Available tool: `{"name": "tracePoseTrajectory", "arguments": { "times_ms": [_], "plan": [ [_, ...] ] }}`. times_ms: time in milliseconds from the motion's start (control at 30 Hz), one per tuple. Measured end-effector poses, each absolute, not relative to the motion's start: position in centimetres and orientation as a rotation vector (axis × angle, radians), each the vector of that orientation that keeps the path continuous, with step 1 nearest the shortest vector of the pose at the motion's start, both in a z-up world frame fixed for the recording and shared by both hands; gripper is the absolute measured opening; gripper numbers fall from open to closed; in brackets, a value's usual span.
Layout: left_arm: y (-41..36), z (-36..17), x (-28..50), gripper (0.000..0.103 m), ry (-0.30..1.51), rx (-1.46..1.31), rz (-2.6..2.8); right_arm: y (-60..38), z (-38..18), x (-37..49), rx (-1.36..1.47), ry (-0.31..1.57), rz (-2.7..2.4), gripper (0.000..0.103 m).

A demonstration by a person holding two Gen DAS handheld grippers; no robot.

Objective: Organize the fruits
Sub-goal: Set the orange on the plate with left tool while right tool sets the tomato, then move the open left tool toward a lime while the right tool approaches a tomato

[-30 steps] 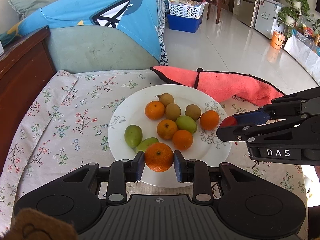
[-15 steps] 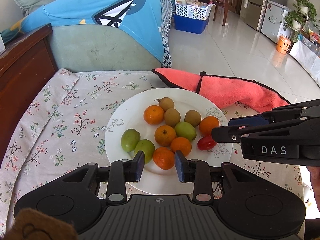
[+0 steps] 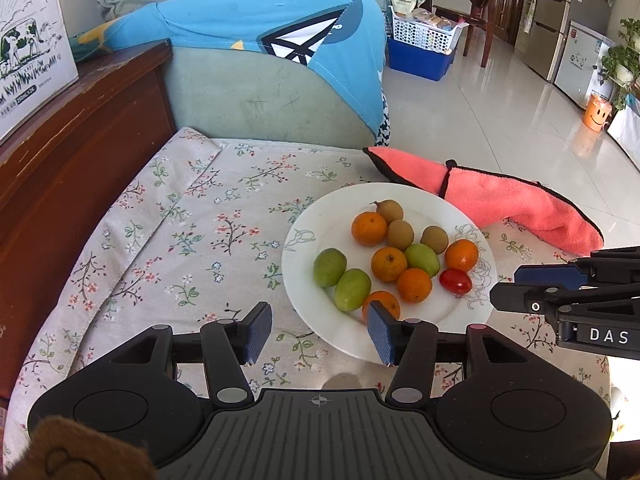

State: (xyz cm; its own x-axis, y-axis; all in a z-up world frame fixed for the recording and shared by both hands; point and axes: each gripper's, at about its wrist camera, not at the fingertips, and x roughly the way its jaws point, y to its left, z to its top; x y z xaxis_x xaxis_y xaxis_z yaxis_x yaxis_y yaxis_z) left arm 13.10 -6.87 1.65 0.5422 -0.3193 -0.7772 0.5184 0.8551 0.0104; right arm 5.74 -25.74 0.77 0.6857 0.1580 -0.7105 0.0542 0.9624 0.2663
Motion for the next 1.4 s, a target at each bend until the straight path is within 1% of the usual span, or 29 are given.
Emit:
{"name": "tracePoseTrajectory", "arguments": {
  "times_ms": [333,533,900,1133,1400],
  "plan": [
    [-2.6,2.3,10.9,0.052,0.872,0.257,-0.466,-22.3,1.1,2.1,0.268,0.822,0.146,0.035],
    [-1.0,2.3,10.2,0.052,0.874,0.246,-0.460,-18.8,0.1,0.7,0.241,0.863,0.240,0.036],
    [-1.4,0.5,10.7,0.052,0.937,0.269,-0.477,-12.9,-2.3,0.3,0.163,0.956,0.395,0.036],
    [-1.7,-0.9,11.1,0.052,0.982,0.289,-0.480,-11.7,-2.7,0.8,0.130,0.966,0.397,0.036],
    [-2.2,-1.1,10.9,0.052,0.979,0.317,-0.506,-10.5,-3.2,0.9,0.054,0.966,0.392,0.036]
  ]
}}
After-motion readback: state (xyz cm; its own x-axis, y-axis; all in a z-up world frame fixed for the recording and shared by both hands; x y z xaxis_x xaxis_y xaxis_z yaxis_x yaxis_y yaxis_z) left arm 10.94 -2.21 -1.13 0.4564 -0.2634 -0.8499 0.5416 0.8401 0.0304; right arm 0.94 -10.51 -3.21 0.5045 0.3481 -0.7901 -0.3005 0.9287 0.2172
